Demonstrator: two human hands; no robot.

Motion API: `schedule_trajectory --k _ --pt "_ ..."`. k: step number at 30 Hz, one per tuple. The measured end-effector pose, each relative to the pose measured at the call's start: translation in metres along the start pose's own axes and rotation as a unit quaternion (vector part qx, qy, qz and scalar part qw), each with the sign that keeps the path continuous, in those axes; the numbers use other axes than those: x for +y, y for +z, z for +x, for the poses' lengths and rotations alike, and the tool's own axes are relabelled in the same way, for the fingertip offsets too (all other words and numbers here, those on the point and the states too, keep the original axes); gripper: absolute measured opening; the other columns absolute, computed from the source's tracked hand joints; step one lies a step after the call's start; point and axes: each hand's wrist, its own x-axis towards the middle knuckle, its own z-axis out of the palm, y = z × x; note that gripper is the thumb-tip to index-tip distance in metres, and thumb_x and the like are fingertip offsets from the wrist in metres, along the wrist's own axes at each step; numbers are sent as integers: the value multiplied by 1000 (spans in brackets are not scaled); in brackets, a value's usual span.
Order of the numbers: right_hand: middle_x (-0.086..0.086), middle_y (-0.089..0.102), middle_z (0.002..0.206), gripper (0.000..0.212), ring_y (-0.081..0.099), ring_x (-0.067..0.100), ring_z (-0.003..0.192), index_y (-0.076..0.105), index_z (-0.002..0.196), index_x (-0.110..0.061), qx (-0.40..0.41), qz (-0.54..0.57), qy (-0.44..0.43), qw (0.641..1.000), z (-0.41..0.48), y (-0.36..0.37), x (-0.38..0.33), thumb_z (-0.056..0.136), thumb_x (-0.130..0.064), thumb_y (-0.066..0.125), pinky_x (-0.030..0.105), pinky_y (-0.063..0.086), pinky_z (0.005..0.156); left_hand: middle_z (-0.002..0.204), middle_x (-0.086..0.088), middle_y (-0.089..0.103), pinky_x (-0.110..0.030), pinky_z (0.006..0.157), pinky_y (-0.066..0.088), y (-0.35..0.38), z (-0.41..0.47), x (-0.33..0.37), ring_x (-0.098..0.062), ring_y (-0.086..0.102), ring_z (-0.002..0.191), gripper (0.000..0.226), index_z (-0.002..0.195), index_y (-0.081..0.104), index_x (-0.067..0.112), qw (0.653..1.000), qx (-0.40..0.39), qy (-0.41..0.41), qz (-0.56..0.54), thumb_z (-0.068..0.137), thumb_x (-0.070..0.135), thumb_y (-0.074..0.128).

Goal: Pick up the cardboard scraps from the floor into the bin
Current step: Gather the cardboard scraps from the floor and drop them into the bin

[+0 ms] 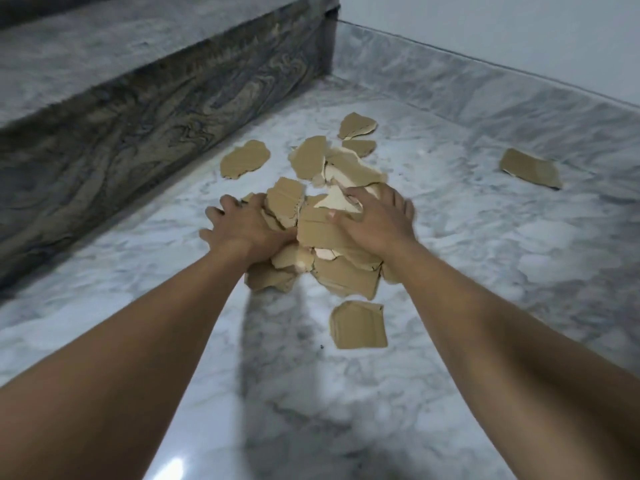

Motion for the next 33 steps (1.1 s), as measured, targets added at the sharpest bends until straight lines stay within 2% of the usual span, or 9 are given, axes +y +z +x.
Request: schedule_trajectory --k 2,6,9,11,14,17,21,26,33 --pt "10 26 160 93 22 33 146 22 156 -40 -3 27 12 1000 -5 -7 -4 80 -76 62 48 19 118 140 -12 29 -53 107 40 -6 -3 -2 -42 30 133 86 143 41 41 994 -51 -10 -92 68 65 77" --pt "19 20 162 137 21 39 147 0 161 -20 -68 72 92 991 -20 -21 -18 63 -68 84 49 26 116 134 -14 37 -51 97 52 -13 -20 3 -41 52 113 64 123 57 25 948 -91 -55 -299 61 40 62" --pt "15 42 146 110 37 36 136 38 143 -17 -93 103 139 980 -38 -18 -27 58 -64 88 45 37 107 132 -11 49 -48 97 53 -2 -53 12 -35 58 113 79 140 39 22 941 -67 -24 -330 75 42 79" --pt "11 44 141 96 39 35 132 45 137 -21 -94 133 139 977 -49 -13 -31 60 -60 87 44 41 104 121 -6 61 -49 94 55 11 -69 10 -29 63 107 72 134 41 21 921 -45 4 -388 78 37 83" --pt "11 33 139 90 40 36 128 37 142 -25 -98 189 124 969 -70 -11 -28 70 -52 84 45 43 105 111 -3 65 -49 89 58 17 -89 5 -26 66 102 54 122 48 20 868 -47 -8 -495 82 20 84" --pt "7 44 140 84 47 33 127 34 143 -28 -108 206 80 969 -96 -19 -17 76 -56 77 48 44 106 109 -7 68 -46 83 60 12 -113 4 -28 69 99 42 115 51 21 832 -57 -16 -551 86 9 79" --pt "-3 54 136 68 53 21 124 33 147 -21 -123 250 40 960 -133 -53 2 93 -40 70 33 45 94 113 -9 70 -53 85 60 -2 -144 16 -32 71 97 44 120 54 24 816 -66 -12 -575 87 9 79" --pt "-4 46 145 91 50 17 126 6 159 -30 -53 318 30 946 -184 -117 24 95 -31 71 24 40 94 113 -4 67 -46 83 60 -37 -186 61 -27 69 97 66 137 43 30 804 -87 47 -586 87 5 78" --pt "-5 48 135 78 52 16 114 23 154 -32 84 277 25 957 -236 -243 62 94 -31 72 24 39 88 105 -10 69 -38 64 60 -86 -245 170 -26 69 83 53 127 51 16 796 -101 102 -588 83 8 81"
